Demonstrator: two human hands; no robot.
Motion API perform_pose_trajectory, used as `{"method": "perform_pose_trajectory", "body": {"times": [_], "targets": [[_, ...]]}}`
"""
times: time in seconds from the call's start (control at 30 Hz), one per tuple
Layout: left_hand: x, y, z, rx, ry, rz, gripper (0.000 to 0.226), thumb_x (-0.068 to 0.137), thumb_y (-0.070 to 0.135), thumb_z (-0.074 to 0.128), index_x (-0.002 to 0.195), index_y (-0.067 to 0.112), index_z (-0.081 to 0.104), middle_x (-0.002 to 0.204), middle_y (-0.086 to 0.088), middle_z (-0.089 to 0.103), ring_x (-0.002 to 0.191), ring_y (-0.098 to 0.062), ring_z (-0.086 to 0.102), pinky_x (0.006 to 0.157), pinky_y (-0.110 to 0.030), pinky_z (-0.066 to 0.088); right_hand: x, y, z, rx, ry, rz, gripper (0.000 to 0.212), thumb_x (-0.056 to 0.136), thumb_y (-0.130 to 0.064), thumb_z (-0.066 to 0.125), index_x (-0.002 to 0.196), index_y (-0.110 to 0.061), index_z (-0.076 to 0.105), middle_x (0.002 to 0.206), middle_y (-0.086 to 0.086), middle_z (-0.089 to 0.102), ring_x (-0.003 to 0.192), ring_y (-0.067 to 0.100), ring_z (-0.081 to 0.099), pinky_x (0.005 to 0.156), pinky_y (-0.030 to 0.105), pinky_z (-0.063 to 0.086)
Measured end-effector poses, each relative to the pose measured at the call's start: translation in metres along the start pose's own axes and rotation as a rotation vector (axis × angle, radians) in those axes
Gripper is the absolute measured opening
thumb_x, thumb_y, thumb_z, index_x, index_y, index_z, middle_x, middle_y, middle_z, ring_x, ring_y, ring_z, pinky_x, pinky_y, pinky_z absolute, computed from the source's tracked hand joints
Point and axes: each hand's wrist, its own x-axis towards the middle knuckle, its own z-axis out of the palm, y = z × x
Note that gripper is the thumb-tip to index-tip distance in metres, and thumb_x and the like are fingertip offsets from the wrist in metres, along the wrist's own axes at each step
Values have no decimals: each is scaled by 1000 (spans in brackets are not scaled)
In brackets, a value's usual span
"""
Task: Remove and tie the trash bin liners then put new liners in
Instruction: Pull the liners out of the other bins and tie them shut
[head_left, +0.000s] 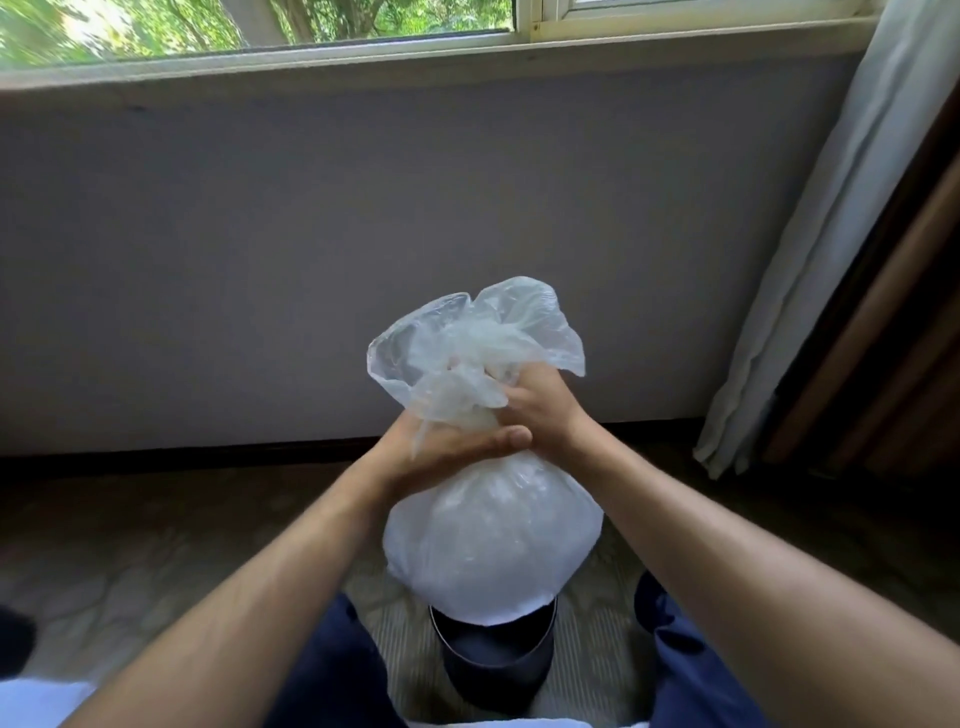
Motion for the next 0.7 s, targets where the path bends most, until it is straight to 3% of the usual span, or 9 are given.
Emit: {"method": "perform_pose_trajectory", "body": {"times": [0.07, 0.17, 0.23, 0.3, 0.33, 0.43, 0.53, 0.63, 0.7], "targets": [[0, 3, -2, -20, 11, 29, 31, 73, 35, 85, 102, 34, 73, 103, 3, 75, 100, -15, 72, 88, -39, 58, 4, -1, -5, 2, -137, 71, 24, 95, -39, 61, 76, -25, 67, 75, -15, 68, 74, -10, 62, 70, 7, 44], [0, -3, -4, -30, 3, 28, 36, 82, 31, 81, 117, 30, 69, 112, 0, 73, 106, -18, 70, 92, -47, 57, 10, 4, -18, -143, -151, 76, 51, 87, -53, 59, 89, -4, 72, 88, 12, 72, 86, 17, 68, 81, 39, 56], [-1, -8, -6, -27, 51, 12, 31, 90, 31, 74, 120, 32, 67, 115, 3, 72, 109, -15, 68, 95, -46, 56, 5, 2, -31, -93, -166, 97, 61, 88, -60, 65, 93, 0, 68, 90, 14, 70, 80, 22, 65, 78, 48, 54], [-1, -14, -8, -71, 107, -31, 22, 95, 30, 68, 117, 32, 68, 115, 6, 72, 109, -11, 68, 95, -38, 55, -4, 0, -41, -35, -249, 146, 50, 90, -63, 63, 97, -14, 71, 93, -9, 71, 82, 3, 65, 74, 33, 53], [0, -16, -7, -84, 122, -45, 19, 97, 31, 64, 116, 30, 68, 114, 8, 73, 109, -10, 68, 92, -31, 55, -11, -2, -41, -12, -323, 167, 42, 89, -63, 63, 105, -25, 72, 102, -17, 72, 91, -4, 66, 82, 26, 51], [7, -12, 4, -180, 201, -154, 16, 101, 29, 58, 107, 20, 69, 100, 7, 75, 97, -9, 71, 76, -20, 52, -23, 1, -24, -23, -428, 187, 44, 83, -64, 71, 120, -41, 65, 117, -20, 70, 110, -3, 64, 99, 28, 49], [14, -9, 13, -231, 217, -218, 18, 100, 13, 53, 86, 10, 65, 69, 9, 69, 67, -5, 67, 54, -14, 49, -23, 3, -8, -54, -449, 170, 42, 79, -56, 79, 115, -41, 66, 112, -18, 71, 109, -3, 64, 98, 27, 51], [16, -14, 18, -263, 203, -278, 21, 101, 12, 50, 90, 7, 66, 73, 1, 69, 68, -10, 67, 55, -20, 53, -23, -2, -7, -147, -560, 146, 25, 81, -53, 78, 101, -41, 68, 99, -18, 71, 99, -4, 65, 88, 19, 50], [13, -17, 18, -235, 198, -313, 20, 100, 11, 51, 86, 5, 65, 68, 0, 67, 62, -10, 65, 51, -20, 50, -25, -3, -5, -276, -564, 153, 35, 75, -70, 72, 89, -38, 71, 88, -15, 70, 90, 3, 66, 82, 25, 52]]}}
